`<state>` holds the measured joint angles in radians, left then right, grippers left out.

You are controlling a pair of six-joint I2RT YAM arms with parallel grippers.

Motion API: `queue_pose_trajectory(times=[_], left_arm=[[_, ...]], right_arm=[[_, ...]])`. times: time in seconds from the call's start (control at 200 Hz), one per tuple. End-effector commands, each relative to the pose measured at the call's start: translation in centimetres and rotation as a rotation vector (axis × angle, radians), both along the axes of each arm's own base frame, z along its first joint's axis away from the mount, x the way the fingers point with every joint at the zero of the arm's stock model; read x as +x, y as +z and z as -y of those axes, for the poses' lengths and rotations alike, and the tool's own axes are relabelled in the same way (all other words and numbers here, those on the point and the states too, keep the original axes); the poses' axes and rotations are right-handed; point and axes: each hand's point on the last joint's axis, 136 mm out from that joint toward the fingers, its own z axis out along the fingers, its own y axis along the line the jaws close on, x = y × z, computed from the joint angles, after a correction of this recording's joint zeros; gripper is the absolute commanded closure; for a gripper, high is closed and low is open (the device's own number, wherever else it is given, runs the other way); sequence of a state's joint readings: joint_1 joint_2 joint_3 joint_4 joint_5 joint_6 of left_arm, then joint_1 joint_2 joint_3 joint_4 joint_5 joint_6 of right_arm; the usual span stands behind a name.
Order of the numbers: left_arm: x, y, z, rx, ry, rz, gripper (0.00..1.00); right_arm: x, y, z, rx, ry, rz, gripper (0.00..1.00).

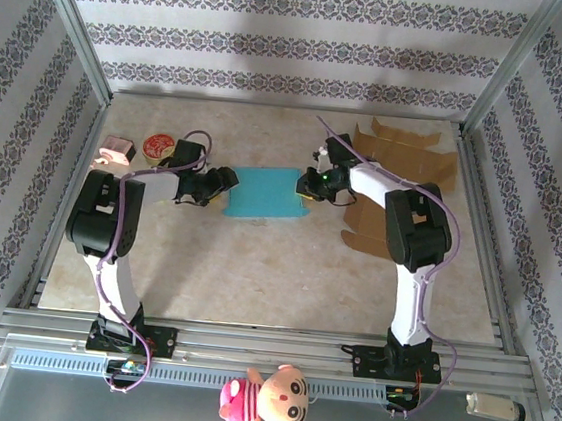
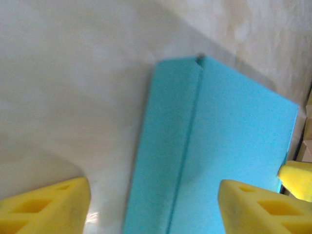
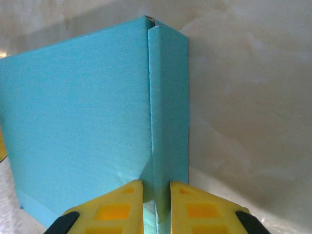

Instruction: Fold the paper box

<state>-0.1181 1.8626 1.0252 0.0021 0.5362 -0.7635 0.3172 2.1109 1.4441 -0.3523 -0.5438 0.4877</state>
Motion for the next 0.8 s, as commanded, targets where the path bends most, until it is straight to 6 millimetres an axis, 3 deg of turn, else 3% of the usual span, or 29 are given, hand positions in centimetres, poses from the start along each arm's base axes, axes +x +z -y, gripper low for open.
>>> queue_pose_trajectory(times=[0.0,0.165,0.475,0.795], left_arm=[[0.5,1.9,0.4,-0.070,-0.038,0.071,0.25],[0.3,0.6,0.6,-0.098,-0.022,0.062,0.22],[2.0,2.9,4.1,-0.342,-0.077,0.204,0.26],[1.5,0.8,5.7,-0.399,-0.049,0.146,0.26]], right_arm=[[-2.7,-2.6,1.4,0.051,0.026,-0.119,0.82],[-2.6,-4.0,2.6,0.101,-0.039,-0.202,0.82],[-2.6,-5.0,3.9,0.039,-0.070,-0.205,0.82],[-2.4,-5.5,7.2,-0.111,-0.158,-0.231,0.84]])
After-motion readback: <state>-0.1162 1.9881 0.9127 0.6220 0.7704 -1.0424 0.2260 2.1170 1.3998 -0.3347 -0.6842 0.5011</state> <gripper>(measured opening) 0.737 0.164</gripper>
